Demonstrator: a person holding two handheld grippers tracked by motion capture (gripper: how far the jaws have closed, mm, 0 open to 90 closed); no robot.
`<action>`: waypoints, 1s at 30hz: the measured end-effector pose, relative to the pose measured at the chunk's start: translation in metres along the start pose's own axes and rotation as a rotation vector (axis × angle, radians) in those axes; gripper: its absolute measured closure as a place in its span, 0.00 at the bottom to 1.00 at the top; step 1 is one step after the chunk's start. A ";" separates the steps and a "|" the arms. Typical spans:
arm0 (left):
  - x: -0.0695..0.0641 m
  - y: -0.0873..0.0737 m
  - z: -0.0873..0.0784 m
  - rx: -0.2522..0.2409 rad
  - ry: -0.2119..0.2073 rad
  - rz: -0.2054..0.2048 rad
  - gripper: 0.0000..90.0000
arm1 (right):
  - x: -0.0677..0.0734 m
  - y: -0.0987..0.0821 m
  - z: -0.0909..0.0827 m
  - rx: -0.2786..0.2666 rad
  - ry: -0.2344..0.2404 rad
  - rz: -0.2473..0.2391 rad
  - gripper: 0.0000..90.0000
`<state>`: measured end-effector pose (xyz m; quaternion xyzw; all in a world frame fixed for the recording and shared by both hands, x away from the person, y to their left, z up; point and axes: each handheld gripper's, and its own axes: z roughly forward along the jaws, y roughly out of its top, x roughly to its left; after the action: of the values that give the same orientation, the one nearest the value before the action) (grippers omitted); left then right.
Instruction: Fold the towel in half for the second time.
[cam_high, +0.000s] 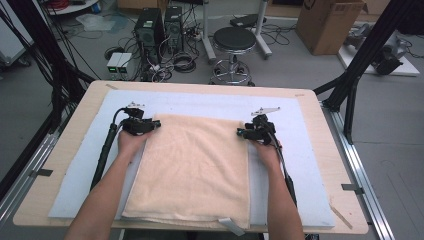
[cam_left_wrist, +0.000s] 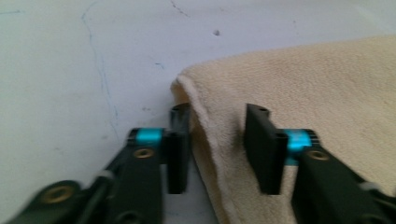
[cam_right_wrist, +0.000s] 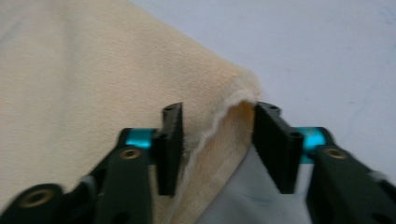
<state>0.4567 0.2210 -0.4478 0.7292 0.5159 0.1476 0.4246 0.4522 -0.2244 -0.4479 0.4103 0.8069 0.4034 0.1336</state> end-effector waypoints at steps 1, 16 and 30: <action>-0.001 0.000 0.000 0.004 -0.005 -0.005 0.85 | 0.000 0.001 0.000 0.001 0.028 0.005 0.74; 0.006 0.030 -0.018 -0.116 0.010 -0.022 0.92 | 0.004 0.050 -0.013 -0.098 0.016 -0.059 0.93; 0.001 0.027 -0.049 -0.230 -0.071 0.007 0.92 | 0.006 0.048 -0.039 -0.188 0.122 -0.022 0.93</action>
<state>0.4422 0.2420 -0.3977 0.6822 0.4777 0.1812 0.5231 0.4542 -0.2249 -0.3860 0.3617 0.7766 0.4999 0.1267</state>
